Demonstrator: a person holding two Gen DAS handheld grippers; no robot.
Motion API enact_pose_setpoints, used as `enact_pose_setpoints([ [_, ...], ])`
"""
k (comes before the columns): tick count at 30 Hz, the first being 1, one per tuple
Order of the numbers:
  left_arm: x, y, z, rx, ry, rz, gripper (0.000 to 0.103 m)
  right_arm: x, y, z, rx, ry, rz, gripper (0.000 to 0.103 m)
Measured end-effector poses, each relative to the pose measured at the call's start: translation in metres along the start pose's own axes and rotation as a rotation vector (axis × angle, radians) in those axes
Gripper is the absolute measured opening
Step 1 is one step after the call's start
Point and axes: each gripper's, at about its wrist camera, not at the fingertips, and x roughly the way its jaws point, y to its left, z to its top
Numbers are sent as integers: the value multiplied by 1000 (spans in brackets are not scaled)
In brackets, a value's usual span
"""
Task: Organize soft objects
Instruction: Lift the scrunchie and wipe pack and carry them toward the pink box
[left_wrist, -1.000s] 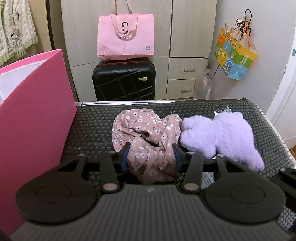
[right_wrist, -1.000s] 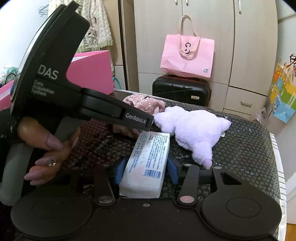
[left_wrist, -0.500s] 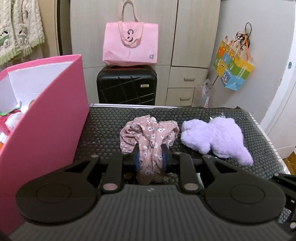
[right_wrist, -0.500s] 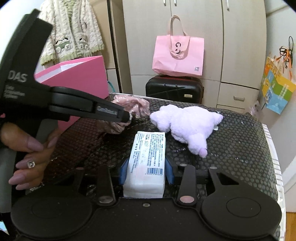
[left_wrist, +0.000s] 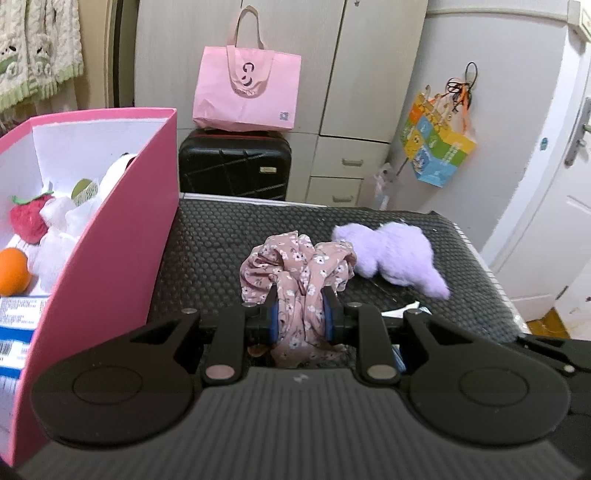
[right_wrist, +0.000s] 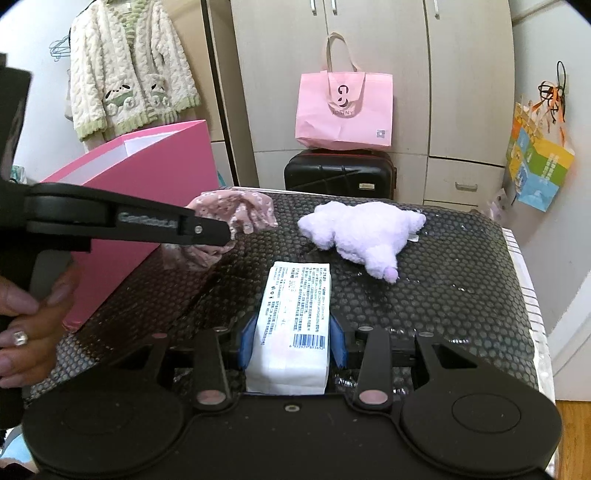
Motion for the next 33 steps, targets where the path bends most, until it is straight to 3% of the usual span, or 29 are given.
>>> enact_pose_setpoints([
  [20, -69, 8, -41, -2, 86, -170, 21, -46, 9, -22, 37, 88, 38, 45],
  [23, -78, 15, -45, -4, 125, -215, 21, -53, 15, -22, 34, 116, 78, 45],
  [29, -101, 43, -49, -53, 248, -381, 21, -67, 33, -18, 16, 134, 215, 45],
  [33, -128, 56, -46, -11, 247, -358, 21, -76, 53, -8, -43, 164, 256, 45],
])
